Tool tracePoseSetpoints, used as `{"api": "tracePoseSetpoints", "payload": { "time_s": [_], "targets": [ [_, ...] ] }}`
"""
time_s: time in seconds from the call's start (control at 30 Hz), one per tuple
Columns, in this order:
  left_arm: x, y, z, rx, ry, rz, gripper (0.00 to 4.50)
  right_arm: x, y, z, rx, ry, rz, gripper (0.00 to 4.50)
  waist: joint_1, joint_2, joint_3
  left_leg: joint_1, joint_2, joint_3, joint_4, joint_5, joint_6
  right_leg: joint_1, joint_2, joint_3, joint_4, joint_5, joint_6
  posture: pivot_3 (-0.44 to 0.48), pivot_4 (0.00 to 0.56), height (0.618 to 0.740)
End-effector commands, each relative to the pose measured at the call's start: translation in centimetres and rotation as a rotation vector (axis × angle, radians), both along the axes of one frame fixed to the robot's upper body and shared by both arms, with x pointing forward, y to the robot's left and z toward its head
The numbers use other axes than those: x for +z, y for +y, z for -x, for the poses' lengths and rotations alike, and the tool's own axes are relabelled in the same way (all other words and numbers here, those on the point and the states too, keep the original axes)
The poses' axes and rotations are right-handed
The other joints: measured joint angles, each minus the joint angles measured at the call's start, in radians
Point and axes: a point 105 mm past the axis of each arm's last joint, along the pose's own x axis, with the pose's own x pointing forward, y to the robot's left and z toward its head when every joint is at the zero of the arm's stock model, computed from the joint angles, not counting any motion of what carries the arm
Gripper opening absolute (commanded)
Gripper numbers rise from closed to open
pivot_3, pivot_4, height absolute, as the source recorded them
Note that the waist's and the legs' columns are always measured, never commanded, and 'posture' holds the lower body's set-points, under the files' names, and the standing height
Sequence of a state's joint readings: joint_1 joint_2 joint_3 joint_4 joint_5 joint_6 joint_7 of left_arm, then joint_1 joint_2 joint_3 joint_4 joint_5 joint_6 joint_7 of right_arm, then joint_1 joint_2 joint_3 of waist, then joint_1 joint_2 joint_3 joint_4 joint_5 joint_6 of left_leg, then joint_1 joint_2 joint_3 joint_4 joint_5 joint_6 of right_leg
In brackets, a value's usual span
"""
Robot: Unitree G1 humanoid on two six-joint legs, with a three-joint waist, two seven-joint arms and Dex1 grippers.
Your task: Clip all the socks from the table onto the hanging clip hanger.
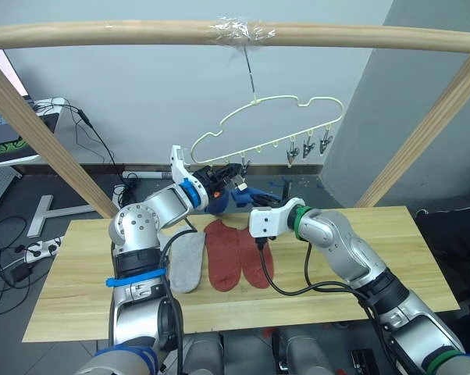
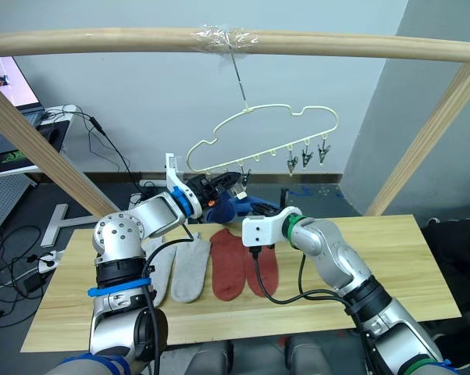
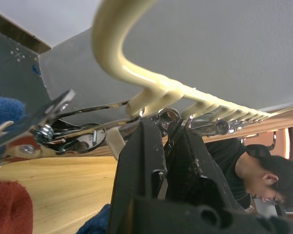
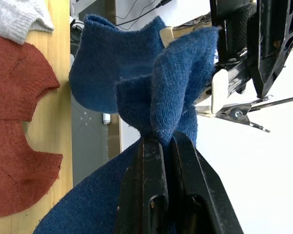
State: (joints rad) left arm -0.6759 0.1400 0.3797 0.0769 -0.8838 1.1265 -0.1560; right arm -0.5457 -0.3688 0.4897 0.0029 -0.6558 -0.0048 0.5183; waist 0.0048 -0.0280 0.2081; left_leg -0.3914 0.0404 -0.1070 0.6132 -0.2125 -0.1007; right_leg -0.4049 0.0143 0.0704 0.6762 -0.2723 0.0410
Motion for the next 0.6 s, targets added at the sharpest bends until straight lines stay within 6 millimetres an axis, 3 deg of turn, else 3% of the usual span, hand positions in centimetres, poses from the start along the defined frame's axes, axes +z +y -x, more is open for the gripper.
{"api": "tracePoseSetpoints", "payload": {
  "time_s": [0.03,0.3,0.47,0.6],
  "targets": [
    [-0.9,0.2,0.4,-0.006,0.014,-0.035,0.51,2.5,0.4,0.0,0.008,-0.079,-0.045,0.0,0.0,0.0,0.0,0.0,0.0,0.0,0.0,0.0,0.0,0.0,0.0,0.0,0.0,0.0,0.0,0.152,0.188,0.74],
    [-0.6,1.1,0.5,0.011,0.011,-0.026,2.92,2.5,0.3,0.1,0.006,-0.067,-0.06,0.0,0.003,-0.002,0.001,-0.004,0.0,-0.001,0.0,0.0,-0.001,-0.003,0.0,-0.001,-0.001,0.0,0.0,0.16,0.185,0.74],
    [0.8,2.7,1.7,-0.017,-0.033,-0.018,4.47,2.4,0.6,-0.1,0.008,-0.039,-0.098,0.0,0.003,-0.002,0.002,-0.005,0.0,-0.002,-0.001,0.001,-0.002,-0.004,0.0,-0.002,-0.002,0.0,0.0,0.163,0.187,0.74],
    [2.3,3.7,4.0,-0.112,-0.074,-0.028,4.47,2.0,1.4,-0.2,0.005,0.064,-0.211,0.0,0.003,-0.003,0.002,-0.005,0.001,-0.002,-0.002,0.001,-0.003,-0.004,0.0,-0.002,-0.002,0.0,0.0,0.185,0.188,0.74]
  ]
}}
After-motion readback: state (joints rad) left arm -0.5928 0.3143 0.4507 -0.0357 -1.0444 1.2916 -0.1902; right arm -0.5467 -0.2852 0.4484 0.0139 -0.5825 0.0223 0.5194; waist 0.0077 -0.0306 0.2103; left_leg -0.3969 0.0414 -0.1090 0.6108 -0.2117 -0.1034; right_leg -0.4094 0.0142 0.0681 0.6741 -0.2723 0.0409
